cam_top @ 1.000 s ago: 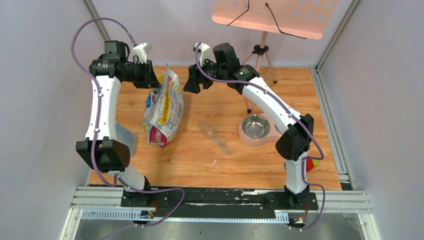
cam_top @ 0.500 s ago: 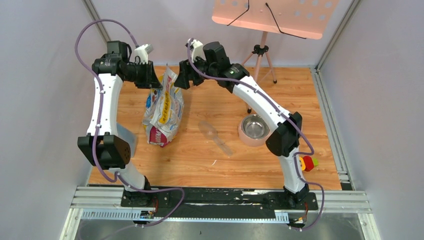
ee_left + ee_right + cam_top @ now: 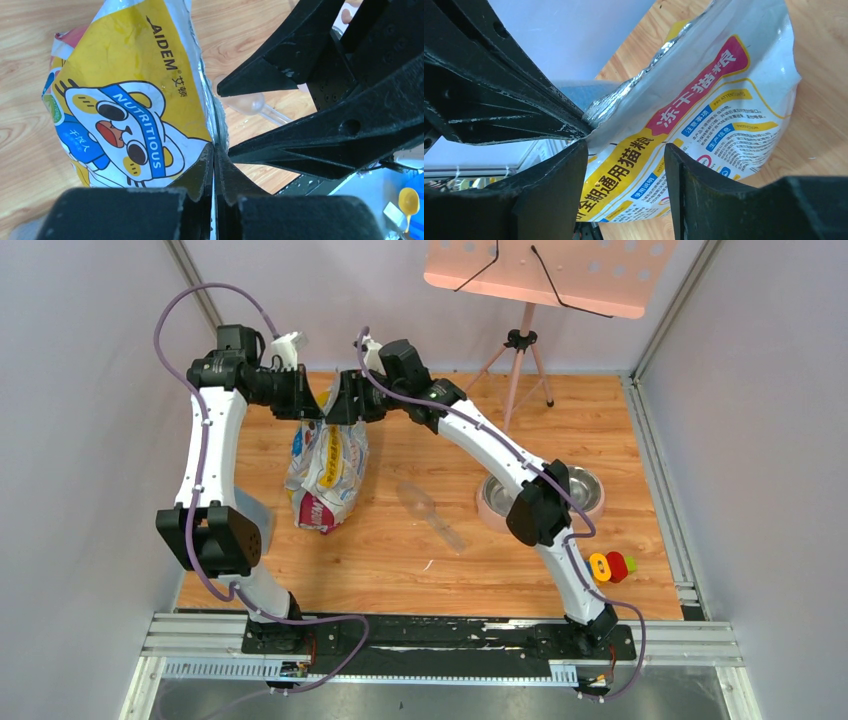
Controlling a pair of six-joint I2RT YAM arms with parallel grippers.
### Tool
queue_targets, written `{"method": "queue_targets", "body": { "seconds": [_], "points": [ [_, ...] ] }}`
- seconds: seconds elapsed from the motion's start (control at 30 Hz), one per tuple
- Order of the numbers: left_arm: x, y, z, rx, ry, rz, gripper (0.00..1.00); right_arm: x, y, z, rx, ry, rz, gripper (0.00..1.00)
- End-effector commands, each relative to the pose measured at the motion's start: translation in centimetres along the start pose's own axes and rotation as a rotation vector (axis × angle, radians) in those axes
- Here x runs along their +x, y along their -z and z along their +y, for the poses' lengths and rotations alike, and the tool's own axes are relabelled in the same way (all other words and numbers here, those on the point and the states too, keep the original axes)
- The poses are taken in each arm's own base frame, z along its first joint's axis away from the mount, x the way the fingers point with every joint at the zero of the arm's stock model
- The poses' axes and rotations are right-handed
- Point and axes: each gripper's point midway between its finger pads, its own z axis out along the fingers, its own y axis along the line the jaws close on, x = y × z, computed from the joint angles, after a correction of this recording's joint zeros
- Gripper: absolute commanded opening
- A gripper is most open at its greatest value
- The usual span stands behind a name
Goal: Serve the pet food
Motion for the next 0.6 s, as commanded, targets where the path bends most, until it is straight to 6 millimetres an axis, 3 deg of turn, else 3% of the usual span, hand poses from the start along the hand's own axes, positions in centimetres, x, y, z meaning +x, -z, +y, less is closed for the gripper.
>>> {"method": "queue_targets", "body": {
  "seconds": [0.0,0.17,0.37,0.57],
  "points": [
    [0.5,0.1,-0.7,0.026,0.004,0.005,0.0,-2.1,0.4,3.1,-0.117,-0.032,-0.047,0.57],
    [0.5,0.1,-0.7,0.026,0.003,0.003,0.0,-2.4,0.6,3.2,-0.134,-0.058,-0.046,0.55],
    [0.5,0.3,-0.9,0.024,-0.002,-0.002,0.0,-4.2,1.6,2.7,-0.127,-0.102,-0.091,0.55],
    [0.3,0.4,-1.0,0.03,0.001,-0.011,0.0,-3.1,0.0,0.9,-0.032,-0.148,-0.098,0.46]
  ]
}}
